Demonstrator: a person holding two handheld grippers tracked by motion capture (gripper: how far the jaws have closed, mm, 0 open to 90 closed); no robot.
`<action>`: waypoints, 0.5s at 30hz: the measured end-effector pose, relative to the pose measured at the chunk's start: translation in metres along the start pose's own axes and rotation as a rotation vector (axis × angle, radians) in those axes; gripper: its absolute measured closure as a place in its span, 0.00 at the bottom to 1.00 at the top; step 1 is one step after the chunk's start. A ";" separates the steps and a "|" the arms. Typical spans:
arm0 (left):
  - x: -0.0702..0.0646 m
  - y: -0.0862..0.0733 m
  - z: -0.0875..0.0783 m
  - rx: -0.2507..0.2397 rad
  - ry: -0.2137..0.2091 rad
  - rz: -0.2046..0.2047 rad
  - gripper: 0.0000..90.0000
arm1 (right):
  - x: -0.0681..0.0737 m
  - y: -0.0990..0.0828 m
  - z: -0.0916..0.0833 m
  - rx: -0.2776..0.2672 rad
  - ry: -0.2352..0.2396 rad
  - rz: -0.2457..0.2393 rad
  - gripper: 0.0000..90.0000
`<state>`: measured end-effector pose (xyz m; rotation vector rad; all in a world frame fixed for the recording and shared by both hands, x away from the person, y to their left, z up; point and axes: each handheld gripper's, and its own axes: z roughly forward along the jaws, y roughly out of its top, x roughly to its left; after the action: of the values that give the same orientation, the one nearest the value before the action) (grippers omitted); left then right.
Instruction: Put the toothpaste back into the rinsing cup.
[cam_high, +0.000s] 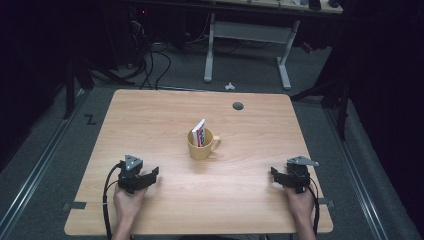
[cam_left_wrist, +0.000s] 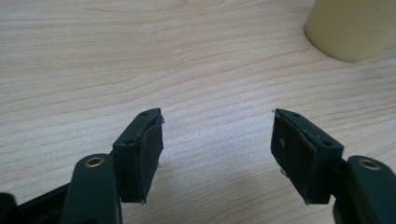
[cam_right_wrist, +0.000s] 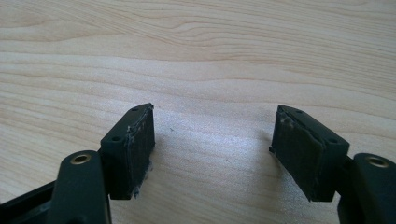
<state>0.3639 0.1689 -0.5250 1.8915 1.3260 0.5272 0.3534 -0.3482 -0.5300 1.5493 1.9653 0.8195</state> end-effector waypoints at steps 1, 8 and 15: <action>-0.001 -0.001 0.001 0.002 0.003 0.002 0.38 | 0.000 0.000 0.000 0.000 0.000 0.000 0.33; -0.005 -0.003 0.004 0.013 0.026 0.030 0.38 | 0.000 0.000 0.000 0.000 0.000 0.000 0.33; -0.010 -0.004 0.009 0.018 0.038 0.054 0.38 | 0.000 0.000 0.000 0.000 0.000 0.000 0.33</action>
<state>0.3639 0.1574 -0.5325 1.9452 1.3104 0.5829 0.3534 -0.3482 -0.5300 1.5492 1.9652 0.8198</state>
